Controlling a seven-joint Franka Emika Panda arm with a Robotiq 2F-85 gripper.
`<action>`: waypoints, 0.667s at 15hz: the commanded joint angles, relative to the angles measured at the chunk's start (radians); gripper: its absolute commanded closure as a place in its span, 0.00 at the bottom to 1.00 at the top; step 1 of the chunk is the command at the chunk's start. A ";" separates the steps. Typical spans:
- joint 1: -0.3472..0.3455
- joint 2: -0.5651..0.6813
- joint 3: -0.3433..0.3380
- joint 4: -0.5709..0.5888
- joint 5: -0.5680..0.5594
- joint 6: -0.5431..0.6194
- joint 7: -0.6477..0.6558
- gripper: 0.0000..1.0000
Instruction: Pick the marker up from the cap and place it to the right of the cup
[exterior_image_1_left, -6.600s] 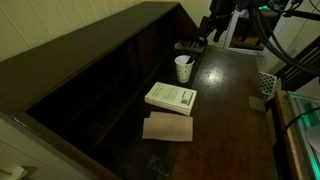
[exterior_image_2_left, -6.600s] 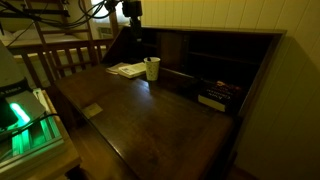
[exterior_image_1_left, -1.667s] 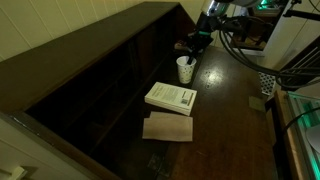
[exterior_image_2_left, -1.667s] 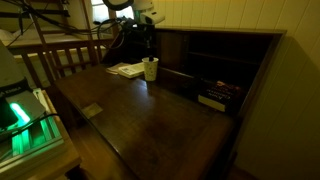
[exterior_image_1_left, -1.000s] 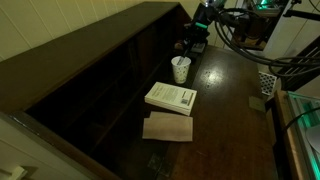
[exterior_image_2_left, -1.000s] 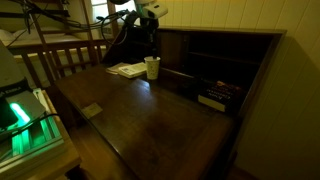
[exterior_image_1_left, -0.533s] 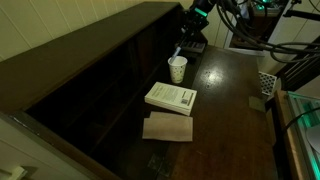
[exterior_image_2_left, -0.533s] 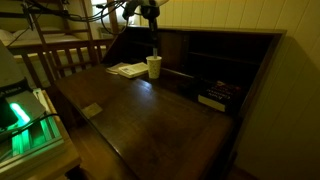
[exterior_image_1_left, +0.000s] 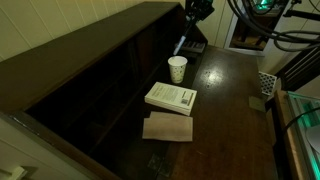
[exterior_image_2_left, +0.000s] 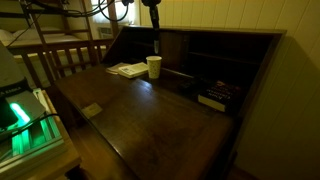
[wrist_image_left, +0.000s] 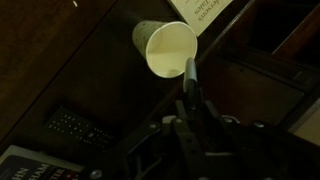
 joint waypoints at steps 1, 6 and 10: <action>-0.024 -0.034 -0.006 0.022 -0.123 -0.034 0.055 0.94; -0.037 -0.012 -0.020 0.045 -0.205 -0.035 0.010 0.94; -0.036 0.004 -0.035 0.032 -0.204 0.017 -0.057 0.94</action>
